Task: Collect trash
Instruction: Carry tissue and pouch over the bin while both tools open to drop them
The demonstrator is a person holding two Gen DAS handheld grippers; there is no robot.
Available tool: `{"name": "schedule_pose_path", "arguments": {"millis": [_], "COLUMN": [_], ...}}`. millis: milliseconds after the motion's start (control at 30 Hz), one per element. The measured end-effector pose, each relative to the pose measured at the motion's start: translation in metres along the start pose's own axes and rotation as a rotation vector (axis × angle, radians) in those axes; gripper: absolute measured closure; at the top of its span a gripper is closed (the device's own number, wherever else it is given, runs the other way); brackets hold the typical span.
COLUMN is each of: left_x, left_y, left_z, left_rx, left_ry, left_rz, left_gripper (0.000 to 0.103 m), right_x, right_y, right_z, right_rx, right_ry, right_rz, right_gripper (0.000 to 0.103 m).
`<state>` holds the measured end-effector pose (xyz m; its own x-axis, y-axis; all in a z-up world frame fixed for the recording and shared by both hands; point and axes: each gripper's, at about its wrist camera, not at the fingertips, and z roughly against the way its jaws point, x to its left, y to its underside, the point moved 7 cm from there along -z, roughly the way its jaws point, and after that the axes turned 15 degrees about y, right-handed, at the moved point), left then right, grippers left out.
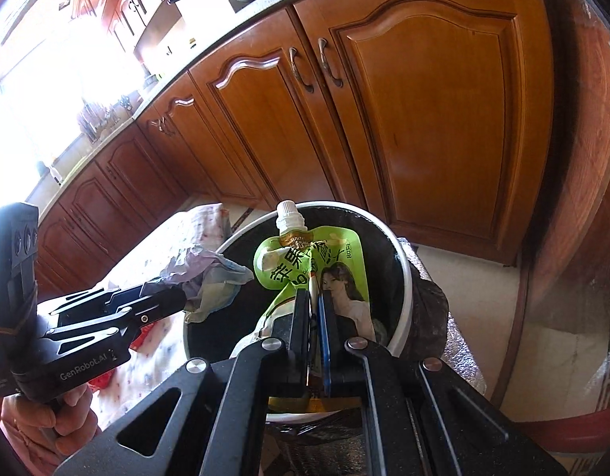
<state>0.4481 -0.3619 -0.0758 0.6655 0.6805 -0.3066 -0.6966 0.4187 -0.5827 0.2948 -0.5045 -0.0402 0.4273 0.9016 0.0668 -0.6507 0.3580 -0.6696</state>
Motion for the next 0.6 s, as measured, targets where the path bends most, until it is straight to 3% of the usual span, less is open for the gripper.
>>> {"name": "schedule_pose_path", "arguments": {"millis": [200,300,367,600], "left_x": [-0.002,-0.003,-0.003,0.003], "left_y": [-0.006,-0.011,-0.01,0.008], "left_z": [-0.015,-0.018,-0.015,0.002], "left_rx": [0.04,0.043,0.037,-0.007], "left_ry": [-0.002,-0.007,-0.013,-0.003], "left_rz": [-0.008,-0.003,-0.004,0.038], "left_gripper": [0.072,0.067,0.059,0.054], "right_x": [-0.004,-0.003,-0.004,-0.001], "right_y": [-0.004,-0.007,-0.008,-0.004], "right_z": [-0.011,-0.016,-0.016,-0.003], "right_rx": [0.031,0.048,0.05,0.015], "right_ry": [0.017,0.012,0.014,-0.031], "right_rz": [0.015,0.013,0.005,-0.031], "right_gripper": [0.098,0.091,0.075,0.049]}}
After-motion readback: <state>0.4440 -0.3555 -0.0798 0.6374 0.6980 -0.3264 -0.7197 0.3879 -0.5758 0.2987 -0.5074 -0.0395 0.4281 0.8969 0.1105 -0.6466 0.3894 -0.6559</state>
